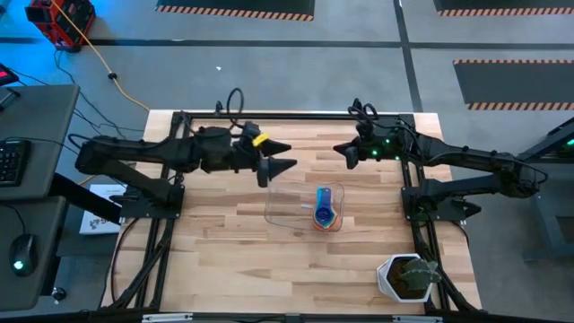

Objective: Nest measuring cups in basket
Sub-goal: Return to Home Position

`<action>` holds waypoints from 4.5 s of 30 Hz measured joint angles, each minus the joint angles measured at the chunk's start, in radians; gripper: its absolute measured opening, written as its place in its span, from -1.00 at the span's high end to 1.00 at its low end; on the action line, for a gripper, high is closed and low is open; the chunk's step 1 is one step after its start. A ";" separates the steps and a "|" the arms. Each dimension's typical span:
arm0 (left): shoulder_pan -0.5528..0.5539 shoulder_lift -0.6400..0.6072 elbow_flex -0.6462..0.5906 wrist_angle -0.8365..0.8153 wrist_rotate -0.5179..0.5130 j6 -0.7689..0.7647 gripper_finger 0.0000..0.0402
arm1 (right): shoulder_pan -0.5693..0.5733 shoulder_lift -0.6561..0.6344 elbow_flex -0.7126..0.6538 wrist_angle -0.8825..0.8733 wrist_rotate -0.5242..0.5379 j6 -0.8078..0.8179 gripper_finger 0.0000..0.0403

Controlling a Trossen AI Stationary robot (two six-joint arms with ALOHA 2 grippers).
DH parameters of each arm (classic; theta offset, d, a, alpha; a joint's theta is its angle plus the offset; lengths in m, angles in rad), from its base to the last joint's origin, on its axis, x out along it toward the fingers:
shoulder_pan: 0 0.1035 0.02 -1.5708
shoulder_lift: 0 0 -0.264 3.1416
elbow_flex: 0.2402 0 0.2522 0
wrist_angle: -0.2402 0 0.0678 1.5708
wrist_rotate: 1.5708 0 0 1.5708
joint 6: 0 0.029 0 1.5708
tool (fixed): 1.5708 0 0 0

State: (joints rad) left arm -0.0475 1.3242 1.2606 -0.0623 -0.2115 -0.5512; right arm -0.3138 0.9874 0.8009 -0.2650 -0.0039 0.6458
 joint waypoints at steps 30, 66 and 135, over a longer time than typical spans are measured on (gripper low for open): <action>-0.010 -0.037 0.000 0.063 0.039 0.006 -0.60 | 0.066 -0.163 0.000 -0.008 -0.127 -0.112 1.00; 0.027 -0.998 -0.992 0.366 0.124 0.217 1.00 | 0.066 -0.165 0.000 -0.050 -0.204 -0.139 1.00; 0.161 -1.318 -1.248 0.194 0.097 0.057 1.00 | 0.186 -0.758 -0.499 0.323 -0.300 -0.121 1.00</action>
State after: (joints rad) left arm 0.1135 0.0067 0.0128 0.1318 -0.1146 -0.4946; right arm -0.1280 0.2299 0.3020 0.0578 -0.3037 0.5244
